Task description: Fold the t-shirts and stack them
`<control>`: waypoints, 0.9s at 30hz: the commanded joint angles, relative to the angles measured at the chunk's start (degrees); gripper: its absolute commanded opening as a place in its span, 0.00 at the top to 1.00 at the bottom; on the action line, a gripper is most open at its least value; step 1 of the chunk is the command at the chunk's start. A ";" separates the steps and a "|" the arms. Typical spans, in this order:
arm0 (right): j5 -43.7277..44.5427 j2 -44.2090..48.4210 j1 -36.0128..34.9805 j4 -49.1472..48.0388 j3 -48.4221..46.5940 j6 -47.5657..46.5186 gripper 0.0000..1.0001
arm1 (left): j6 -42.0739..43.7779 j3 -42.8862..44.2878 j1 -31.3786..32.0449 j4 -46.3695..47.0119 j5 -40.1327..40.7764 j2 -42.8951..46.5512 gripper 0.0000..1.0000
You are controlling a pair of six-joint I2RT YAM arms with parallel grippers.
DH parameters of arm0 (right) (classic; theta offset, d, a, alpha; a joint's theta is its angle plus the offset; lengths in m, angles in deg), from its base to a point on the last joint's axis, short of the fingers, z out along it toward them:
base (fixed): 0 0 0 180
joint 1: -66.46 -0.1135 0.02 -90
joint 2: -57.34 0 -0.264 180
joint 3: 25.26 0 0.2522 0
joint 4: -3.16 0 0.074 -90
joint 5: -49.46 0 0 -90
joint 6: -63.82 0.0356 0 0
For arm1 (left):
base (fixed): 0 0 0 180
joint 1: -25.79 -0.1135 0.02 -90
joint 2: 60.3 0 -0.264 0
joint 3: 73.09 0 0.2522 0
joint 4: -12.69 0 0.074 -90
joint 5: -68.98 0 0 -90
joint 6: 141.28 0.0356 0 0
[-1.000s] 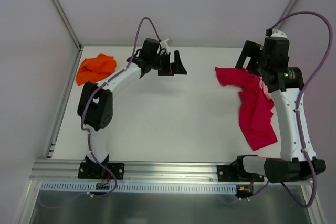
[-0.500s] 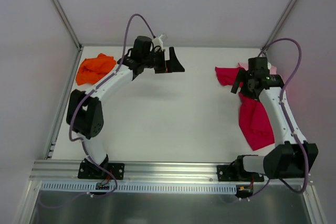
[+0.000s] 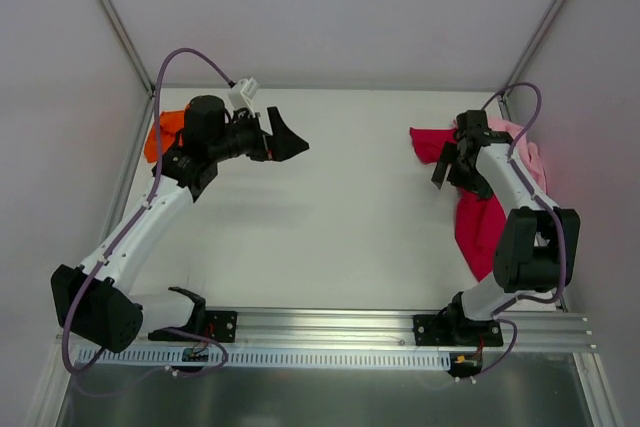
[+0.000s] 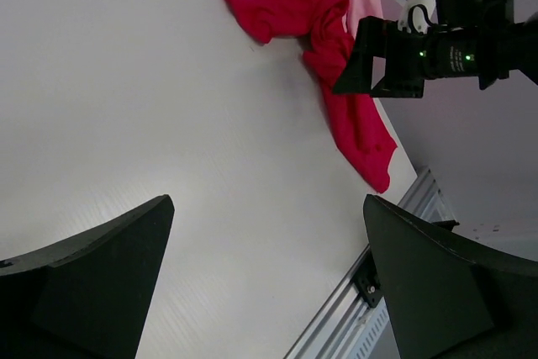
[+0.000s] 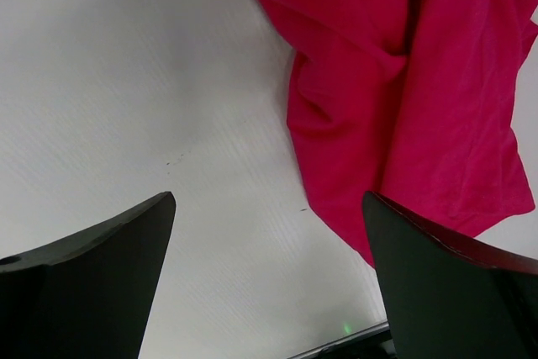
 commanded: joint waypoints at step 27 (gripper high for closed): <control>18.50 -12.52 3.58 0.80 -8.40 1.78 0.01 | 5.75 3.72 0.30 -14.66 6.82 11.80 0.01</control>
